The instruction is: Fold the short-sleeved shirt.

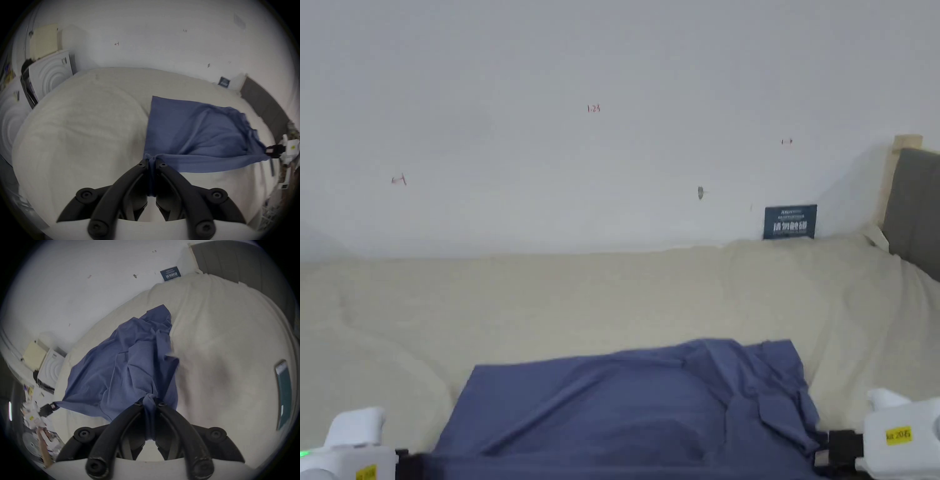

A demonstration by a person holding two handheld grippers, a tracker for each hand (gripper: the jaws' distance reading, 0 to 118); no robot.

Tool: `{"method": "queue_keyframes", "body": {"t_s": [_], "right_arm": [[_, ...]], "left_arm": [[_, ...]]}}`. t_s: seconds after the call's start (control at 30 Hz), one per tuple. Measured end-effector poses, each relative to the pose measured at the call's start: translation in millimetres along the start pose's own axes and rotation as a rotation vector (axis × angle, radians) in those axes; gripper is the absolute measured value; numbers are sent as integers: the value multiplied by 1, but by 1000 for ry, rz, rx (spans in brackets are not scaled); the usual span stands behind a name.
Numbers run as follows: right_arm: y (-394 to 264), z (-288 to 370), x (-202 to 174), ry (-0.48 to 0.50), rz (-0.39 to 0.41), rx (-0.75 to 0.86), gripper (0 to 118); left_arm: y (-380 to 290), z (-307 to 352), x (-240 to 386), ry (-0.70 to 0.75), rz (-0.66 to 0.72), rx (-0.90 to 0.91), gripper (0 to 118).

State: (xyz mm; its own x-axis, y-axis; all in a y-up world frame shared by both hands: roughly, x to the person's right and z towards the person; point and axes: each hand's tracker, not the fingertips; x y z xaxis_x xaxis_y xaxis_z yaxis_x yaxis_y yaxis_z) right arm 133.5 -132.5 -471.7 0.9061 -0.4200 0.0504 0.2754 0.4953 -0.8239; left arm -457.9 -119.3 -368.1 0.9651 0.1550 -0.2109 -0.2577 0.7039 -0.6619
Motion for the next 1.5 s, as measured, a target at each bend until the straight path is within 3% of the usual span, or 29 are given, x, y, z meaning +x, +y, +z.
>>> {"method": "queue_keyframes", "body": {"t_s": [0.07,0.2,0.4,0.6,0.7,0.77,0.87,0.9,0.93,1.0,1.07,1.13,1.17,1.2,1.27,1.3,1.4,1.5], "right_arm": [[-38,33,-5,-17,53,28,8],[-91,80,5,11,12,42,8],[-167,123,18,-26,63,63,8],[-205,123,49,-56,14,36,8],[-211,115,53,-38,-3,33,10],[-211,111,55,-31,-6,49,14],[-215,120,43,-57,21,74,82],[-218,126,38,-77,40,99,92],[-220,133,34,-95,54,149,92],[-222,147,35,-83,59,212,92],[-229,165,29,-8,73,287,92],[-234,176,29,46,72,331,91],[-239,181,25,52,69,352,86],[-243,183,23,48,72,365,66],[-249,185,16,15,93,370,13],[-250,181,14,-1,114,362,1],[-257,173,12,-4,161,331,0],[-263,168,7,-10,201,312,0]], "left_arm": [[-26,32,-8,-16,33,-1,7],[-83,93,-10,29,-64,-3,7],[-161,143,-13,15,-10,-4,7],[-200,137,-10,8,-47,-62,7],[-205,119,-19,16,-48,-61,15],[-205,116,-18,21,-63,-86,23],[-203,124,-21,-5,-49,-59,86],[-203,128,-21,-14,-36,-47,107],[-202,129,-26,-44,-26,-27,114],[-198,137,-26,-105,-22,1,115],[-193,154,-19,-100,-66,19,115],[-190,167,-10,-77,-106,47,114],[-190,174,-7,-86,-109,85,108],[-191,181,1,-99,-111,114,89],[-194,191,7,-75,-106,144,38],[-196,192,10,-51,-123,161,10],[-205,186,8,-18,-116,143,0],[-214,177,-4,-34,-76,117,0]]}}
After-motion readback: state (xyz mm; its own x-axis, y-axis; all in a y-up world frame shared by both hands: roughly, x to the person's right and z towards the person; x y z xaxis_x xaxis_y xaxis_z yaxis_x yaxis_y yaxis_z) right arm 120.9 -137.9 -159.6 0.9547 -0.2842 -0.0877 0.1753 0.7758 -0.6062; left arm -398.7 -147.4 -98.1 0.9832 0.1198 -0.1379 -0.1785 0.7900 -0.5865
